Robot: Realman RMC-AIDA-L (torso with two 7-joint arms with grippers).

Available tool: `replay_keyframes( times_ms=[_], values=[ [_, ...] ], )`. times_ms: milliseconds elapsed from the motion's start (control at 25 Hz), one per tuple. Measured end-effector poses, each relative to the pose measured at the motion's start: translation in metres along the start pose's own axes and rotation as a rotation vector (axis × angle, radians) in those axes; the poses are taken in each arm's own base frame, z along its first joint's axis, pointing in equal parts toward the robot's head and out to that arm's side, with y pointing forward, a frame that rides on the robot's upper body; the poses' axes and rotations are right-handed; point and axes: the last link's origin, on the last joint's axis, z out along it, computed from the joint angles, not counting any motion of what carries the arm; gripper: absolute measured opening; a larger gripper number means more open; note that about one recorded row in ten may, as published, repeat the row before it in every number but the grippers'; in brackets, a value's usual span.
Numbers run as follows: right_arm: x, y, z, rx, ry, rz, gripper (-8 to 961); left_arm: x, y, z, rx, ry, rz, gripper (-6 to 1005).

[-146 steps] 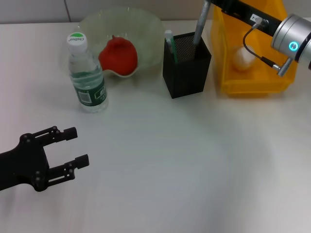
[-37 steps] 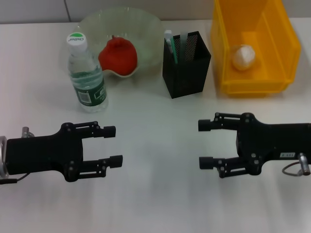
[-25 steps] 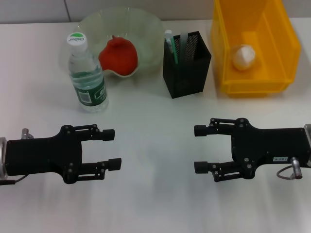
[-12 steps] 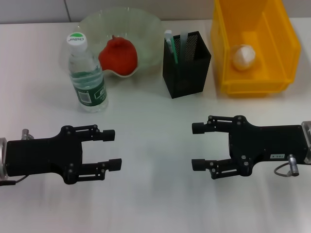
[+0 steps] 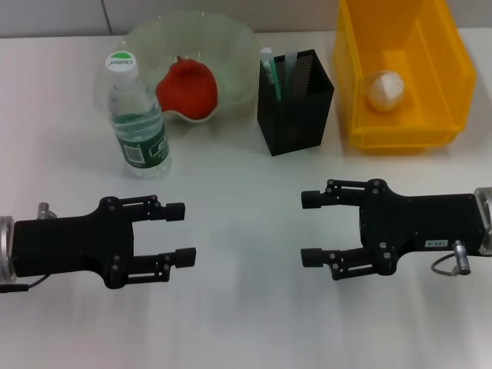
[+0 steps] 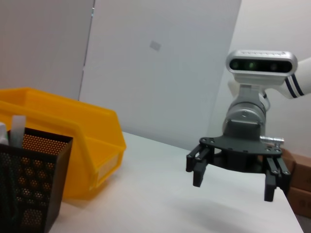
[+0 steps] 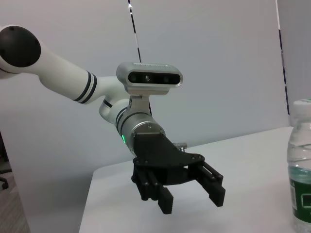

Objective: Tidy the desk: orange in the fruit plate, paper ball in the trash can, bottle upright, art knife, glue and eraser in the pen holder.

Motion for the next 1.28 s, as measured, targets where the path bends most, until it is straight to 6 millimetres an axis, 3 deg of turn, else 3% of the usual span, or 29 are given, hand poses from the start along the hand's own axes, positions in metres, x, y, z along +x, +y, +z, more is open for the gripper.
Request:
replay_keyframes(
  times_ms=[1280],
  values=[
    [-0.0010, -0.0010, -0.0010, 0.004, -0.002, 0.004, 816, 0.0009, -0.0055, 0.0037, 0.021, -0.012, -0.054, 792]
  ],
)
